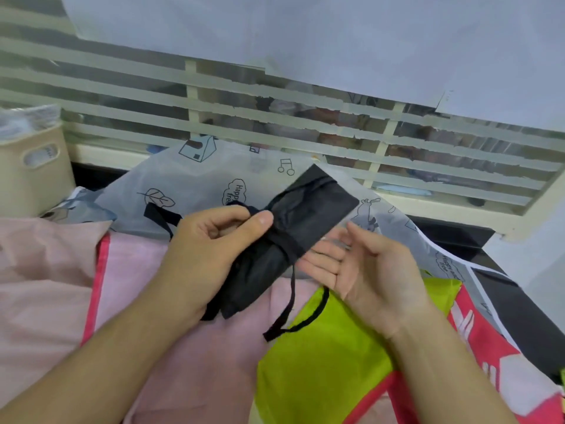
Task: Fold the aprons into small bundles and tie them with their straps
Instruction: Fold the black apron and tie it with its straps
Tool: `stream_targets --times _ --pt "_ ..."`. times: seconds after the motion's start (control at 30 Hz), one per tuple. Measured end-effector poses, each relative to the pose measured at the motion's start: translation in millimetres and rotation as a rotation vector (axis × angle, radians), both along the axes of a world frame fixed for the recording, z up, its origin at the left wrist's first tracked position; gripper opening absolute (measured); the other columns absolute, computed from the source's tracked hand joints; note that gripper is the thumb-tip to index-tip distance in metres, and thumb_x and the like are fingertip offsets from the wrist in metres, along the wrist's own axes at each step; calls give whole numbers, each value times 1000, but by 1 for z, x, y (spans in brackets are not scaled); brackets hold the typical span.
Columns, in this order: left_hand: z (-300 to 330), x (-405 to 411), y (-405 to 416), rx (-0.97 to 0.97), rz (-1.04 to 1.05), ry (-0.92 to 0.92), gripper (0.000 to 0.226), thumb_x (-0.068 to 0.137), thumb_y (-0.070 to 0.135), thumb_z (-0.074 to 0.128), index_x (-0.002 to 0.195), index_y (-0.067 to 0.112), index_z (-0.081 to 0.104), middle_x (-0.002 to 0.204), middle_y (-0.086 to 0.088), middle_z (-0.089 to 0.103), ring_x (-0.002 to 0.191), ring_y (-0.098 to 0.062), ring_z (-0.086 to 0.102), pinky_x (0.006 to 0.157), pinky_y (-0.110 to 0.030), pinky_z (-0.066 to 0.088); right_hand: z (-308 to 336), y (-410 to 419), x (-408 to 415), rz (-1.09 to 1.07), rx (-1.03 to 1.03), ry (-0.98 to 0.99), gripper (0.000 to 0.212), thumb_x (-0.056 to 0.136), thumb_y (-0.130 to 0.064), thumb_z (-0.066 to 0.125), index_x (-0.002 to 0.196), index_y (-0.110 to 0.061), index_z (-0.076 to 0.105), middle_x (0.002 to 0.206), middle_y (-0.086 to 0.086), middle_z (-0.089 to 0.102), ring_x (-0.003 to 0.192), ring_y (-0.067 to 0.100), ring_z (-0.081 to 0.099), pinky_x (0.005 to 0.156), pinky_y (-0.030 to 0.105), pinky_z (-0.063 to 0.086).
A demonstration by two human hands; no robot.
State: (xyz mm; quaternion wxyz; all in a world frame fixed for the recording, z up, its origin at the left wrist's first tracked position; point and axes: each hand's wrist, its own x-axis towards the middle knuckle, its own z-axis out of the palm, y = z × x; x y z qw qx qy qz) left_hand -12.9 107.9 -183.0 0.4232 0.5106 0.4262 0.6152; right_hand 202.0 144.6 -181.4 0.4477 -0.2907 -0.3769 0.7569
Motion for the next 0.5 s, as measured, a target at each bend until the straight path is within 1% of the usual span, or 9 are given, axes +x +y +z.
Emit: stream_targets --times 0.03,0.1,0.17,0.23,0.27,0.33,0.37,0.43,0.5 --pt "0 -2 2 28 67 -41 35 86 31 77 73 0 66 67 -14 52 67 -19 48 57 -24 40 -1 -1 -5 97 41 12 42 104 -26 47 122 7 65 108 25 72 110 46 67 115 60 42" --pt "1 -2 2 69 131 -11 36 90 28 75 71 0 63 63 -15 46 64 -18 44 57 -25 37 -3 -9 -14 294 175 -20 54 101 -23 53 144 10 47 121 27 67 122 51 56 119 66 31" --pt "1 -2 1 103 146 59 33 93 25 74 70 3 65 57 -5 51 59 -12 46 55 -22 39 -3 -16 -21 395 282 -112 55 98 -18 56 145 7 47 121 31 65 115 49 60 107 61 44" --pt "0 -2 0 122 145 104 29 94 26 74 74 5 69 63 -9 63 61 -13 55 59 -26 45 -4 -20 -21 416 298 -153 49 96 -15 61 140 5 54 107 27 69 95 41 69 90 50 55" --pt "-1 -2 1 129 150 126 28 94 27 74 76 5 71 68 -14 66 64 -15 57 62 -31 46 -4 -20 -20 423 301 -164 46 95 -18 64 135 4 58 98 25 68 89 39 68 88 51 55" --pt "-2 -2 1 138 163 158 28 94 29 75 78 6 72 70 -15 67 65 -17 59 63 -33 47 -5 -20 -19 429 323 -236 39 92 -27 73 118 0 67 92 22 63 86 37 66 90 57 51" --pt "-2 -2 0 142 171 169 27 94 28 75 78 6 72 69 -13 67 64 -16 59 62 -31 47 -6 -21 -21 417 322 -275 36 90 -29 75 112 -1 70 93 22 65 86 36 66 90 55 52" --pt "0 -1 -2 158 181 179 26 93 25 75 76 7 71 65 -10 64 61 -12 56 59 -26 45 -9 -20 -24 377 296 -321 29 91 -22 74 106 3 72 96 26 69 87 37 68 86 49 56" --pt "1 0 -2 154 165 154 29 93 25 75 74 5 69 63 -12 59 61 -12 51 57 -25 42 -8 -18 -21 384 279 -327 21 97 -16 65 95 4 70 89 27 68 86 39 71 85 48 57"
